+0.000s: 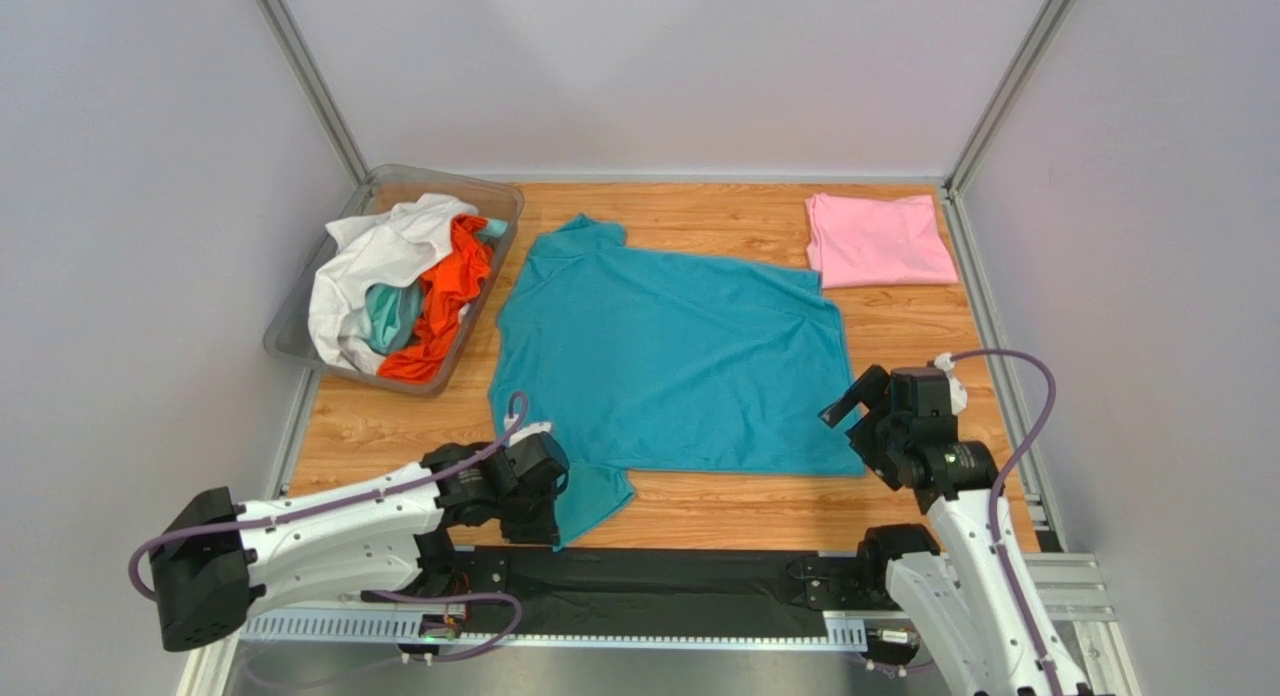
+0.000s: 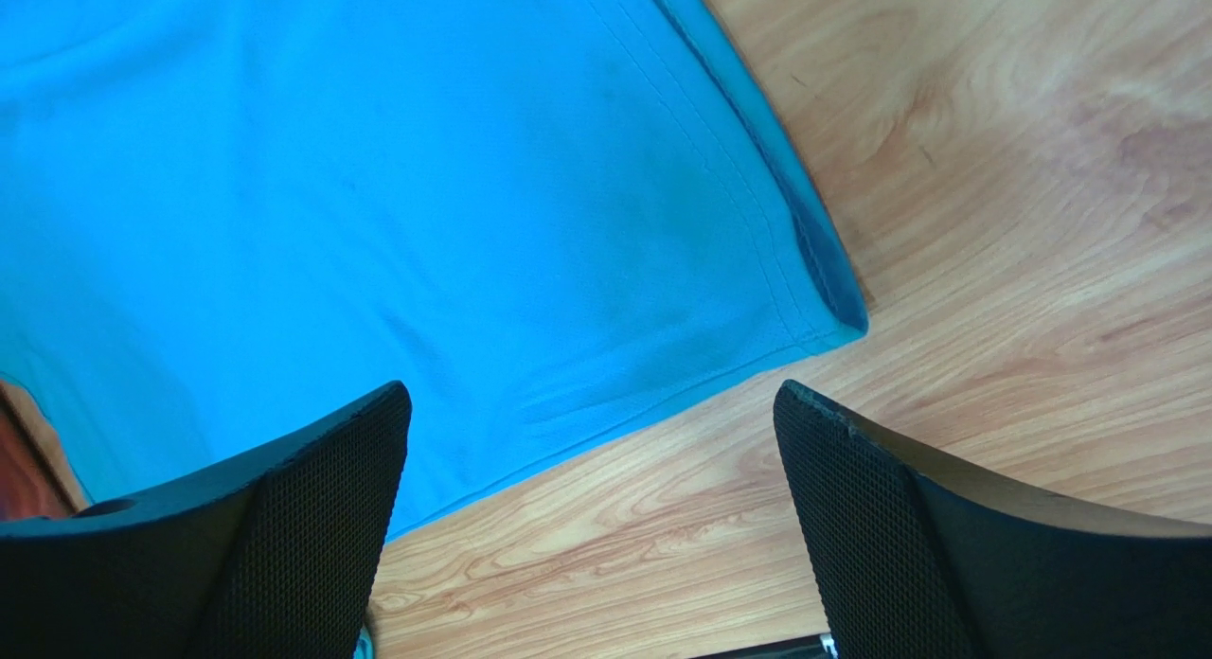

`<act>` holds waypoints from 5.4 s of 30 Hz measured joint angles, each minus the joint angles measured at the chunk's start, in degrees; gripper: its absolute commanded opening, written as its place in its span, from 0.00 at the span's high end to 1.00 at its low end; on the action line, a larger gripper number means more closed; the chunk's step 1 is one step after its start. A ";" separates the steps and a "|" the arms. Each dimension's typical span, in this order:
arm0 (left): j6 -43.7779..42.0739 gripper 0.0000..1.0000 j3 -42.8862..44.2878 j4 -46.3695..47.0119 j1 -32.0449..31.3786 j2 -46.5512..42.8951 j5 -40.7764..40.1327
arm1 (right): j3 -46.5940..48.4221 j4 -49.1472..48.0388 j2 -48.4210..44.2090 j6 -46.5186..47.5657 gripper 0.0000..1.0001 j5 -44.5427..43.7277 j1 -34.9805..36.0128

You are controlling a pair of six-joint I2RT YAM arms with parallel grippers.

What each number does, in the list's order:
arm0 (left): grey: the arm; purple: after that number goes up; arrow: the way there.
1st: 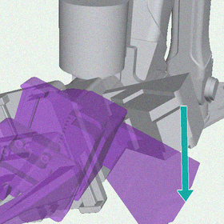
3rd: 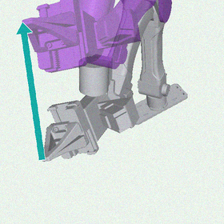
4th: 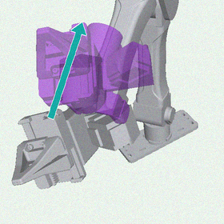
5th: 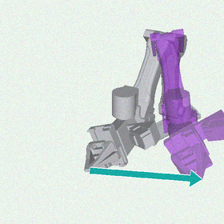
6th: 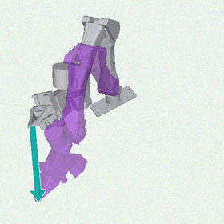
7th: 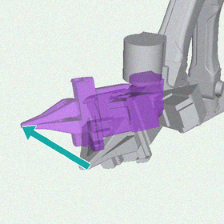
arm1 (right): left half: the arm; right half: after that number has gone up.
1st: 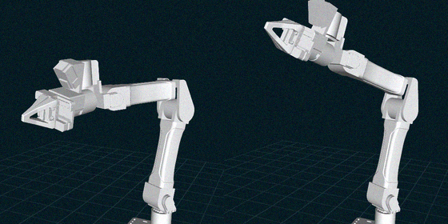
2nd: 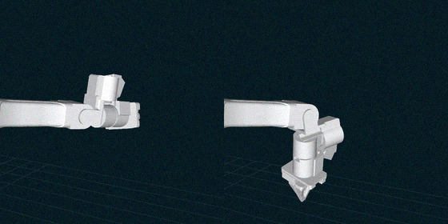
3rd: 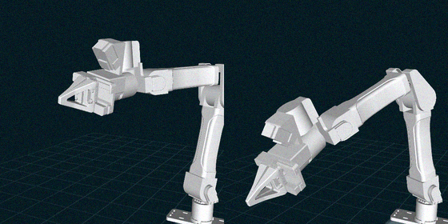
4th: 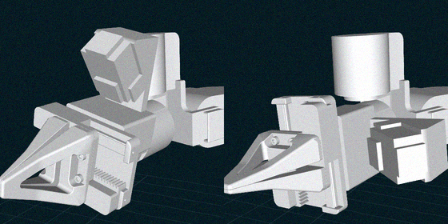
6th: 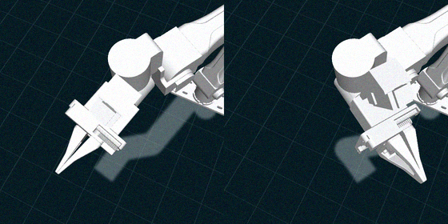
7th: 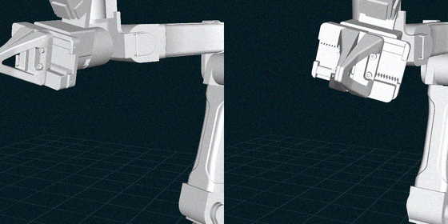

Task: Fold and stack the t-shirts
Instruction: Fold the tshirt

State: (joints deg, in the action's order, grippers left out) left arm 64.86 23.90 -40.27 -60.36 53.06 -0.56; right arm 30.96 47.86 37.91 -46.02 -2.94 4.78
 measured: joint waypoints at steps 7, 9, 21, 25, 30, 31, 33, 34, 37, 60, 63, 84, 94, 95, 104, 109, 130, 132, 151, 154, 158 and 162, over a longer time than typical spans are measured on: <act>-0.46 1.00 0.02 -1.29 0.00 -6.25 -0.52 | -7.54 2.16 -3.69 -5.22 0.03 1.07 0.00; -0.66 1.00 0.07 -2.01 0.00 -7.50 -1.25 | -8.98 1.77 -2.40 -5.81 0.06 1.44 0.00; 0.39 1.00 2.69 -5.33 0.00 -9.20 -6.25 | -9.75 -9.01 10.19 -4.90 0.58 2.38 0.00; 0.28 1.00 3.89 -5.40 0.00 -9.25 -7.52 | -9.55 -10.75 12.48 -4.15 0.79 2.47 -0.04; -0.52 1.00 6.34 -5.35 0.00 -8.07 -8.26 | -9.57 -10.71 13.05 -2.62 0.95 2.23 -0.07; -0.79 1.00 6.97 -5.40 0.02 -7.32 -8.37 | -9.57 -10.71 13.05 -2.32 0.96 2.32 -0.07; -1.33 1.00 8.04 -5.42 0.09 -6.23 -8.50 | -9.55 -10.60 12.98 -1.86 0.96 2.38 -0.07; -1.88 1.00 8.61 -5.40 0.17 -5.81 -8.57 | -9.49 -10.49 12.87 -1.62 0.96 2.38 -0.07; -3.72 1.00 10.82 -5.46 1.22 -4.98 -8.68 | -8.28 -9.55 12.68 -0.37 0.96 3.21 -0.07; -23.08 1.00 28.87 -1.36 20.39 8.02 -10.25 | 12.31 -9.42 27.69 8.50 1.00 7.93 -0.07; -25.16 1.00 30.21 -0.15 23.12 10.71 -9.60 | 15.26 -9.77 30.82 9.09 1.00 7.93 -0.07; -35.19 1.00 44.30 7.04 36.20 33.79 -3.76 | 28.37 -14.01 49.94 9.88 0.97 7.41 -0.07; -38.42 1.00 51.98 8.59 39.52 46.45 -2.36 | 32.22 -14.34 55.82 9.86 0.94 3.78 -0.11; -38.58 1.00 52.48 8.59 39.60 47.41 -2.47 | 32.70 -14.34 56.41 9.86 0.93 3.41 -0.11; -39.71 0.32 56.41 8.44 40.65 52.13 -4.81 | 36.02 -14.25 60.43 10.12 0.42 2.10 -0.39; -39.26 0.00 57.90 7.91 41.24 52.30 -4.52 | 37.13 -13.88 59.80 10.99 0.00 1.64 -0.52; -32.28 0.00 36.68 16.35 39.60 45.75 10.67 | 26.36 -17.79 58.34 19.26 0.00 7.56 4.92; -31.76 0.00 34.73 17.16 39.60 45.00 11.28 | 24.59 -19.43 57.11 19.32 0.00 7.54 5.31; -25.27 0.00 6.34 6.23 35.80 2.69 10.40 | 4.76 -1.66 21.49 12.35 0.00 8.15 12.35; -25.31 0.00 10.56 3.39 35.74 0.92 8.96 | 9.29 -0.22 20.76 12.39 0.00 7.30 12.35; -25.94 0.00 20.02 1.70 35.69 4.37 5.27 | 15.52 -0.11 22.12 12.44 0.00 4.04 12.35; -27.15 0.00 32.00 1.07 35.71 14.84 0.33 | 19.56 -0.63 24.52 12.66 0.00 0.87 12.33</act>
State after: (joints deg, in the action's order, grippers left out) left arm 37.71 55.90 -39.20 -24.64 67.90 -0.23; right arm 50.52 47.22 62.43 -33.36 -2.07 17.10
